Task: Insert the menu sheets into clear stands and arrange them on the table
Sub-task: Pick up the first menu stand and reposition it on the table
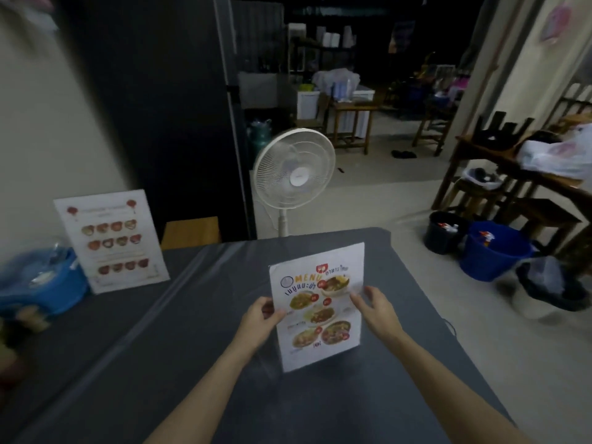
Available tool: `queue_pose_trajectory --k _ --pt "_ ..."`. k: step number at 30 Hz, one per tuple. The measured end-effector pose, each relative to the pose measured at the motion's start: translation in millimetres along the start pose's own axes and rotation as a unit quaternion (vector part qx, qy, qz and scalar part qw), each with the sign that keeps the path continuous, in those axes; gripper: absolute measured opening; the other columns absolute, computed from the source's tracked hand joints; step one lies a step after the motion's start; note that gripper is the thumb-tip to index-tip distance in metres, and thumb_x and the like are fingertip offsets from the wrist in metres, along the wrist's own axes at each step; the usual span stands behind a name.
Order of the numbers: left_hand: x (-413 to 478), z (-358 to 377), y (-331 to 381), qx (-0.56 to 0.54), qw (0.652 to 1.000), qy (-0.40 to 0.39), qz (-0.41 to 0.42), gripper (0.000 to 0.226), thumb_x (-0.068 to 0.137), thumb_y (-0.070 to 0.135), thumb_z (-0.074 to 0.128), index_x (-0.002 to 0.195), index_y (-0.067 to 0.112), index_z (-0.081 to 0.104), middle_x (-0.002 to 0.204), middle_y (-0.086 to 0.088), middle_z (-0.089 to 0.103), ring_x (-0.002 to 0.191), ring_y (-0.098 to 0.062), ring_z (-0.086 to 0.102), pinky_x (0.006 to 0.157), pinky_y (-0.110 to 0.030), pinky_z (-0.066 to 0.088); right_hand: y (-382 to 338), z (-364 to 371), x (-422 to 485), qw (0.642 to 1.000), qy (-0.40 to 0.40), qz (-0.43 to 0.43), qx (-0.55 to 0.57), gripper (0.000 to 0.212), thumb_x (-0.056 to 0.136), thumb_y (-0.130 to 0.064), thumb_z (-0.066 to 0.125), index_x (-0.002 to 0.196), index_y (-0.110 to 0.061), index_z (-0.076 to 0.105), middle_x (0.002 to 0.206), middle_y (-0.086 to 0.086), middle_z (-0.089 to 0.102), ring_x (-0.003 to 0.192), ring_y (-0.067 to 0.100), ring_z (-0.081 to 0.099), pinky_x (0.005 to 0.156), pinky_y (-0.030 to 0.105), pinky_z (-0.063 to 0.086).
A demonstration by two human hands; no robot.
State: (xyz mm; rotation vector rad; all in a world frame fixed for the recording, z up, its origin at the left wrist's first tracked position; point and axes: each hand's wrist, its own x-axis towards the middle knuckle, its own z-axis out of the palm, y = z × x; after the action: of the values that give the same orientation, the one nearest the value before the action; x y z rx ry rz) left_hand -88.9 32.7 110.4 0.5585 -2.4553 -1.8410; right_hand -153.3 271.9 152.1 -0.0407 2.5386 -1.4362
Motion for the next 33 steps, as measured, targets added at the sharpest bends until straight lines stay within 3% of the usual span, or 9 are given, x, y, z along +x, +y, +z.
queue_pose_trajectory --k 2,6,8,13,17,19,23,27,33 --pt "2 1 1 -0.023 0.999 0.022 0.002 0.022 0.089 0.018 0.066 0.108 0.007 0.063 0.105 -0.003 0.071 0.103 -0.022 0.067 0.089 -0.034 0.055 6 -2 19 1.000 -0.014 -0.009 0.020 0.053 0.089 -0.042 0.058 0.129 -0.007 0.048 0.123 0.010 0.062 0.106 0.024 0.063 0.091 0.043 0.053" --pt "0 7 1 -0.065 0.996 0.065 0.011 0.014 0.090 0.016 0.066 0.100 0.008 0.066 0.101 -0.004 0.075 0.096 -0.019 0.071 0.088 -0.038 0.057 8 -2 41 0.998 -0.028 -0.030 0.043 0.023 0.093 -0.034 0.055 0.099 -0.012 0.056 0.102 0.009 0.066 0.092 0.025 0.066 0.077 0.042 0.056" --pt "-2 10 0 -0.072 0.993 0.091 0.017 0.011 0.090 0.015 0.065 0.096 0.006 0.066 0.098 -0.004 0.076 0.093 -0.017 0.072 0.084 -0.033 0.058 13 -2 47 0.998 -0.022 -0.044 0.044 0.022 0.094 -0.031 0.054 0.091 -0.010 0.056 0.094 0.010 0.067 0.090 0.030 0.066 0.072 0.043 0.055" --pt "1 15 4 -0.063 0.991 0.107 0.046 0.010 0.092 0.010 0.062 0.094 0.001 0.065 0.094 -0.006 0.076 0.087 -0.014 0.073 0.075 -0.024 0.058 23 -6 57 0.997 -0.037 -0.063 0.036 0.019 0.095 -0.024 0.052 0.089 -0.007 0.056 0.092 0.012 0.068 0.087 0.031 0.067 0.071 0.047 0.055" --pt "7 9 6 -0.012 0.994 0.088 0.060 0.010 0.092 0.013 0.061 0.092 0.004 0.066 0.094 -0.005 0.075 0.088 -0.017 0.072 0.077 -0.032 0.060 23 -11 56 0.997 -0.033 -0.061 0.036 0.021 0.095 -0.021 0.054 0.090 0.000 0.056 0.092 0.017 0.068 0.084 0.033 0.067 0.062 0.034 0.053" --pt "14 1 12 0.021 0.995 0.070 0.071 0.009 0.091 0.014 0.063 0.091 0.005 0.067 0.095 -0.008 0.075 0.091 -0.023 0.071 0.080 -0.038 0.058 22 -15 57 0.997 -0.031 -0.066 0.032 0.022 0.094 -0.021 0.054 0.093 0.000 0.057 0.093 0.018 0.068 0.087 0.033 0.067 0.066 0.038 0.054" --pt "38 -12 38 0.077 0.991 0.044 0.104 0.010 0.090 0.012 0.064 0.090 0.003 0.068 0.093 -0.011 0.073 0.090 -0.025 0.070 0.079 -0.037 0.056 16 -22 64 0.997 -0.005 -0.072 0.034 0.028 0.093 -0.024 0.055 0.096 0.004 0.057 0.096 0.020 0.068 0.089 0.032 0.067 0.075 0.049 0.056" --pt "67 -11 66 0.097 0.986 0.033 0.134 0.011 0.089 0.013 0.064 0.092 0.004 0.068 0.093 -0.007 0.073 0.090 -0.021 0.070 0.081 -0.038 0.057 4 -34 84 0.995 0.029 -0.084 0.037 0.027 0.094 -0.022 0.055 0.094 0.005 0.056 0.096 0.020 0.066 0.079 0.020 0.060 0.065 0.031 0.048" --pt "114 17 92 0.084 0.986 0.034 0.139 0.008 0.089 0.012 0.064 0.091 0.006 0.068 0.095 -0.011 0.073 0.093 -0.025 0.070 0.084 -0.045 0.057 -7 -68 134 0.996 0.042 -0.076 0.026 0.025 0.095 -0.023 0.051 0.100 0.001 0.056 0.101 0.016 0.068 0.093 0.032 0.064 0.081 0.049 0.053"
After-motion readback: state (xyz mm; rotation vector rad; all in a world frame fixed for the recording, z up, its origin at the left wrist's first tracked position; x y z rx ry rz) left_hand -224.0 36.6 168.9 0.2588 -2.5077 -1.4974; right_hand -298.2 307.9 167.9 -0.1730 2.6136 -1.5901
